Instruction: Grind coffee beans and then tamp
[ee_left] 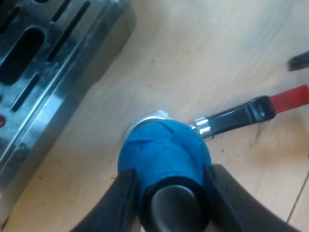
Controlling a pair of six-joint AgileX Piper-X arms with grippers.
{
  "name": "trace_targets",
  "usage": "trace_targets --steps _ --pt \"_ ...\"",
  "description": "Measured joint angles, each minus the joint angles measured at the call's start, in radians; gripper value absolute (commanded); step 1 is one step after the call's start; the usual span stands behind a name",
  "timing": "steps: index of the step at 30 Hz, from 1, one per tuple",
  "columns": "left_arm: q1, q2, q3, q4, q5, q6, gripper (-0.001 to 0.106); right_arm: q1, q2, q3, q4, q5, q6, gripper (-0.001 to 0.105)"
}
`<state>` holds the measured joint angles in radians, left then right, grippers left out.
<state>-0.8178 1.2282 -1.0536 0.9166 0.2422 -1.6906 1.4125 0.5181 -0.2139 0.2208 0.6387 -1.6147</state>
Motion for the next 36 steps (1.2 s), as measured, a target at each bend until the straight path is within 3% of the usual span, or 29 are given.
trace_targets --steps 10,17,36 --pt "-0.069 0.072 -0.003 -0.001 0.001 0.000 0.000 0.000 0.000 0.010 -0.019 0.008 0.008 0.070" --pt "-0.068 0.136 -0.003 -0.012 -0.046 0.000 0.000 0.000 0.000 0.010 -0.021 0.008 0.021 0.070" --pt "-0.064 0.228 -0.003 -0.060 -0.072 0.000 0.000 0.000 0.000 0.010 -0.021 0.008 0.021 0.070"
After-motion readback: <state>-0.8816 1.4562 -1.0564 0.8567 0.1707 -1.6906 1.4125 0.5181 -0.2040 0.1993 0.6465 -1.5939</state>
